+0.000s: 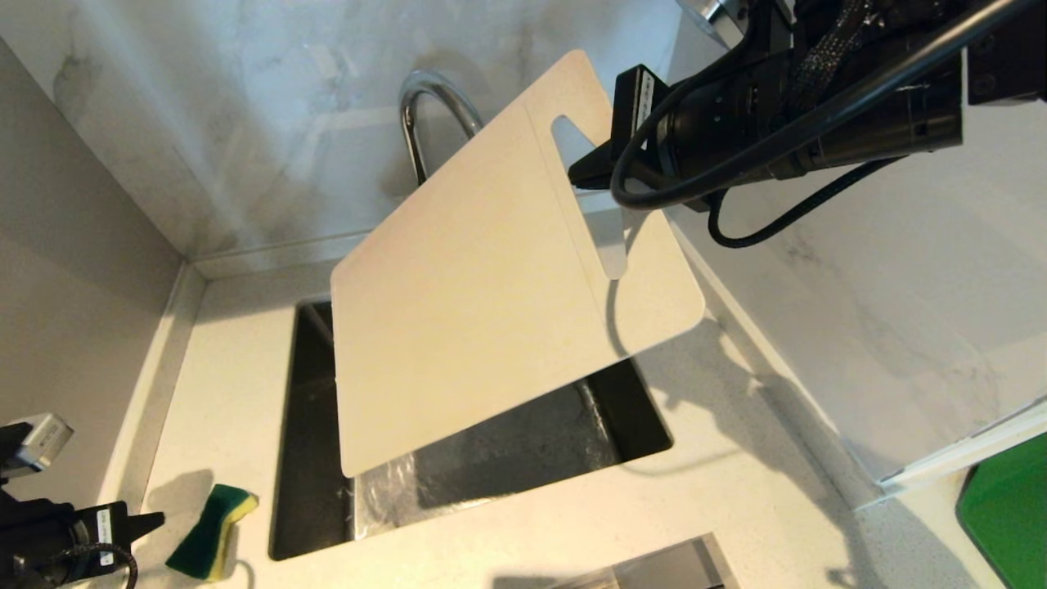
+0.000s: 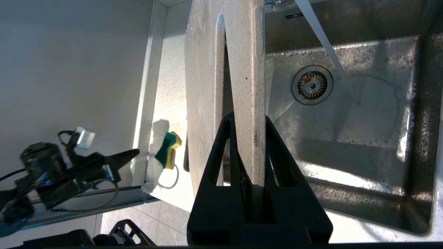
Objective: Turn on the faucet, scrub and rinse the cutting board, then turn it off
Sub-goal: Put down the cutting board
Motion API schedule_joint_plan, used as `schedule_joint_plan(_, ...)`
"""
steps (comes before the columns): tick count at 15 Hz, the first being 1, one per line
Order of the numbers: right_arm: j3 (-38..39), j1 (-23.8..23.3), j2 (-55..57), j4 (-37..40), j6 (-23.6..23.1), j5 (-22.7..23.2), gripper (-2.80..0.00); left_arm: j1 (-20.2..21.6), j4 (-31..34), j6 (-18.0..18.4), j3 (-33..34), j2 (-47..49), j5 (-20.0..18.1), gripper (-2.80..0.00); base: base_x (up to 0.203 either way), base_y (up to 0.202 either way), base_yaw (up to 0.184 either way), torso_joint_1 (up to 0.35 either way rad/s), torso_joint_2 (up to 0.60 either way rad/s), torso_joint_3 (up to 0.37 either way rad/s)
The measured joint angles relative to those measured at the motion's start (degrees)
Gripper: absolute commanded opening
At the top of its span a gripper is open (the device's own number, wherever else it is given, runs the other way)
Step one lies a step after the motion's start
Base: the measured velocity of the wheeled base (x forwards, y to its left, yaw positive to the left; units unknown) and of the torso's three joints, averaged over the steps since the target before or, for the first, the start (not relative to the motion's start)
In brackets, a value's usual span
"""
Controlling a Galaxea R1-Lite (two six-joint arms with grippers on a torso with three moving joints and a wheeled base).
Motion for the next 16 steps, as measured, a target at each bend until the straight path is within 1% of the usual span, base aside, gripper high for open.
schedule_joint_plan(3, 0.1, 0.0, -0.2, 0.0, 0.0, 0.0, -2.8, 0.0, 3.5, 1.4, 0.3, -6.5, 0.2, -2.8, 0.0, 0.0, 0.0, 0.0, 0.0, 0.0)
schedule_joint_plan(6, 0.6, 0.0, -0.8, 0.1, 0.0, 0.0, -2.8, 0.0, 8.4, 2.4, 0.0, -14.7, 0.4, -2.8, 0.0, 0.0, 0.0, 0.0, 0.0, 0.0)
schedule_joint_plan(13, 1.1, 0.0, -1.4, 0.0, 0.0, -0.1, -2.8, 0.0, 25.2, 2.9, -1.1, -36.1, 0.8, -2.8, 0.0, 0.0, 0.0, 0.0, 0.0, 0.0)
schedule_joint_plan(14, 1.1, 0.0, -1.4, 0.1, 0.0, -0.1, -2.8, -0.1, 26.8, 2.9, -0.6, -39.1, 1.1, -2.8, 0.0, 0.0, 0.0, 0.0, 0.0, 0.0)
schedule_joint_plan(16, 1.4, 0.0, -1.8, 0.1, 0.1, -0.1, -2.8, -0.4, 27.9, 3.0, 1.2, -44.7, 2.7, -2.8, 0.0, 0.0, 0.0, 0.0, 0.0, 0.0)
